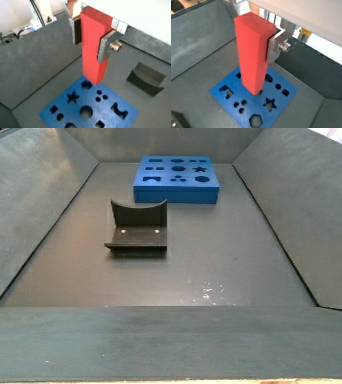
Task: Pick up the rectangle object. Move up. Place the rectangle object on the fixture. Regrasp the rectangle object. Move to above the board. Insert the rectangle object.
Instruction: Insert the rectangle object.
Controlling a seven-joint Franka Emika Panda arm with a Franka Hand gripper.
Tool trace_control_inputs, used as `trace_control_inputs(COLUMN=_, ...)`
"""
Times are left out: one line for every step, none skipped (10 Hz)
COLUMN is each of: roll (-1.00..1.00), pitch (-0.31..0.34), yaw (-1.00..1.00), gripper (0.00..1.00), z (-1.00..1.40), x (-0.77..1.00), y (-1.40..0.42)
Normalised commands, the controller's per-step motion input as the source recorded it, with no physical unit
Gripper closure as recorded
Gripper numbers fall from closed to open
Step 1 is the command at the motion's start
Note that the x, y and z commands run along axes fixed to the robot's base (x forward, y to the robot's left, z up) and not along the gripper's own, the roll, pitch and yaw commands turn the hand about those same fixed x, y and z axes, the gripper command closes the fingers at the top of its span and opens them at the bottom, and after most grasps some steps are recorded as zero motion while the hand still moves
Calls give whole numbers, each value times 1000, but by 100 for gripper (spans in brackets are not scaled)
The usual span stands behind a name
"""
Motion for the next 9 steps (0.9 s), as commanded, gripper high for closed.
trace_control_inputs(roll=-91, pitch=-294, yaw=14, gripper=100, z=-186, x=111, y=-211)
trace_control_inputs(roll=-83, pitch=-309, yaw=23, gripper=100, z=-231, x=143, y=-229)
trace_control_inputs(roll=-91, pitch=-331, yaw=26, gripper=100, z=-254, x=137, y=-251)
trace_control_inputs(roll=-63, pitch=-377, yaw=0, gripper=100, z=-294, x=23, y=-300)
trace_control_inputs(roll=-57, pitch=-363, yaw=0, gripper=100, z=-320, x=0, y=-226)
trace_control_inputs(roll=-46, pitch=-314, yaw=0, gripper=100, z=-337, x=0, y=-186)
trace_control_inputs(roll=-31, pitch=-297, yaw=0, gripper=100, z=-351, x=0, y=-166)
trace_control_inputs(roll=-31, pitch=-294, yaw=0, gripper=100, z=-360, x=0, y=-169)
trace_control_inputs(roll=-29, pitch=-294, yaw=0, gripper=100, z=-383, x=0, y=-160)
